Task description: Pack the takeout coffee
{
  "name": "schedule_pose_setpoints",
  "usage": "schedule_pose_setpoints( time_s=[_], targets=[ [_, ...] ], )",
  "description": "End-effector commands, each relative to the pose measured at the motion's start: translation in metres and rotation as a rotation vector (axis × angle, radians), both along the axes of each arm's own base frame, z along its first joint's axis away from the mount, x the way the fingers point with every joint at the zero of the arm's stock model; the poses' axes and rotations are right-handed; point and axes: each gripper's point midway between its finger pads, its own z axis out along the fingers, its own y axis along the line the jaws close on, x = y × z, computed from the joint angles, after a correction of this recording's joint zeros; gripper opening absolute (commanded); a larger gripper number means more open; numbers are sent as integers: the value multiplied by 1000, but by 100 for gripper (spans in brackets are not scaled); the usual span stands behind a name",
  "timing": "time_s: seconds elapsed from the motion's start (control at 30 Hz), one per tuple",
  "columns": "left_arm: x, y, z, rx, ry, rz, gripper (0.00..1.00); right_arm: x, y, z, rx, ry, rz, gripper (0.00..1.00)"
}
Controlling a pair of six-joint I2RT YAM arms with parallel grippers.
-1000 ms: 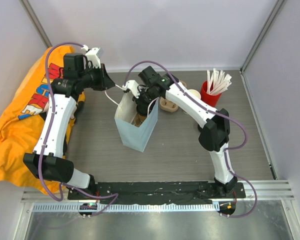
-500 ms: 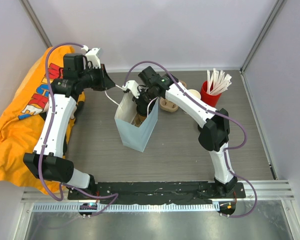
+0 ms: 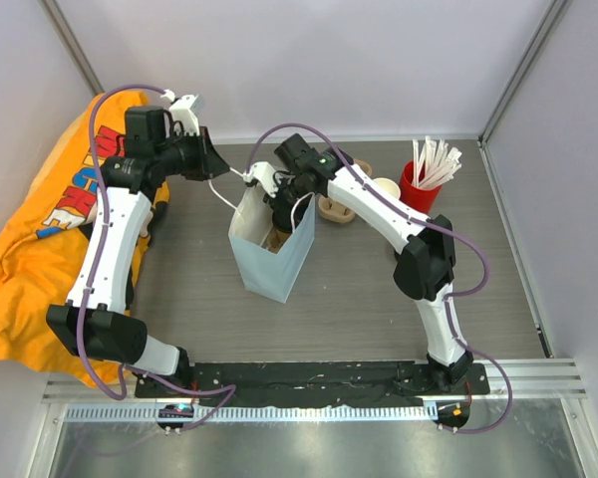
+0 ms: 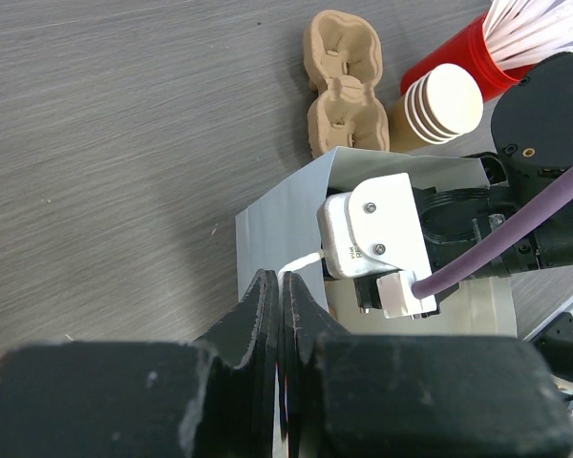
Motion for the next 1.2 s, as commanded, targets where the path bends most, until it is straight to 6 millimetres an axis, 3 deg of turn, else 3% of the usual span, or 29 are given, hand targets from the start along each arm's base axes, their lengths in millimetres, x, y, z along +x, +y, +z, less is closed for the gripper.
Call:
schedule_pose_setpoints(
  time_s=[0.0, 0.87, 1.17],
  targets=[
    [-4, 0, 21, -26, -66, -4, 0, 5, 3, 0, 5, -22, 1, 1],
    [-4, 0, 20, -27, -68, -4, 0, 5, 7, -7, 12, -11, 10, 2],
    [-3, -1, 20, -33, -63, -7, 0, 5, 5, -9, 3, -12, 7, 20]
  ],
)
